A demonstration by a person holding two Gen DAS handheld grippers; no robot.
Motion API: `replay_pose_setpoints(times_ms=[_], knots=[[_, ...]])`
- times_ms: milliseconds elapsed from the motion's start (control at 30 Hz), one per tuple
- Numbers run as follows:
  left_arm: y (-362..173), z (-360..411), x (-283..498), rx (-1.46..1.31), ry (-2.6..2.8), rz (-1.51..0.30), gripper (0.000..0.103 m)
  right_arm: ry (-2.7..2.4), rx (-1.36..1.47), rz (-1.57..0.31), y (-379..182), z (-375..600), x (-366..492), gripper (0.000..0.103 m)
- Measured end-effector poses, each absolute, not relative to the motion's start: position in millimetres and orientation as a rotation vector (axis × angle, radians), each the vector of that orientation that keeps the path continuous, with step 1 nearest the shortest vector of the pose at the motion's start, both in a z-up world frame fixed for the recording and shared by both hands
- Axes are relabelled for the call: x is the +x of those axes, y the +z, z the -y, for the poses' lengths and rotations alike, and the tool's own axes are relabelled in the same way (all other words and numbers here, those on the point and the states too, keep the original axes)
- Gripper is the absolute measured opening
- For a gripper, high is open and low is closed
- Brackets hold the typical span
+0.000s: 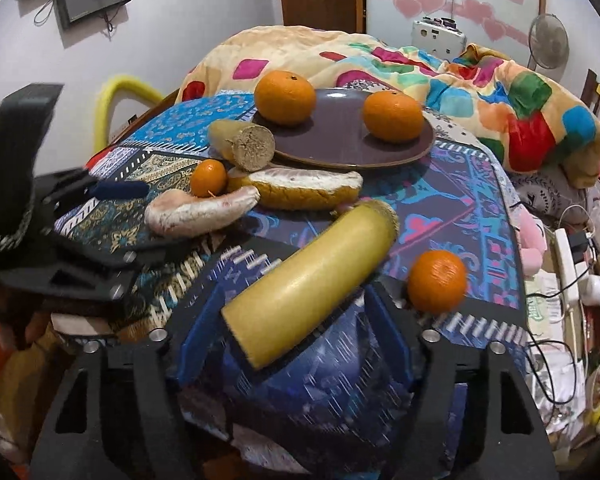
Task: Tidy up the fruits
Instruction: 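Grasp and lift the yellow vegetable with the right tool while the left tool approaches the pink bread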
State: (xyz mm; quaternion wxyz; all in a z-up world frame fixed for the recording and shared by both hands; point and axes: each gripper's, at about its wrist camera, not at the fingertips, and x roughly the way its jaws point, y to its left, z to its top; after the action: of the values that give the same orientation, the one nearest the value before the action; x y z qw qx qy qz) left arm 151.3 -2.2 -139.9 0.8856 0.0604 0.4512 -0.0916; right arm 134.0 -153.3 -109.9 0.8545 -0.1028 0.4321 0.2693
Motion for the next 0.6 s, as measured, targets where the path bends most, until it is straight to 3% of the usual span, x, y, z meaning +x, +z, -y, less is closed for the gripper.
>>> replay_pose_setpoints(times_ms=[200,400,600], knots=[[-145,8,168,0.092,-0.215,-0.941,0.085,0.570,-0.198,-0.924,-111,159,139,0.063],[-146,2,167,0.056,-0.250,-0.950,0.077,0.562,-0.171,-0.924,-118,155,145,0.064],[-143,-7,146,0.053,-0.229,-0.972,0.076,0.575,-0.183,-0.922,-115,164,139,0.054]])
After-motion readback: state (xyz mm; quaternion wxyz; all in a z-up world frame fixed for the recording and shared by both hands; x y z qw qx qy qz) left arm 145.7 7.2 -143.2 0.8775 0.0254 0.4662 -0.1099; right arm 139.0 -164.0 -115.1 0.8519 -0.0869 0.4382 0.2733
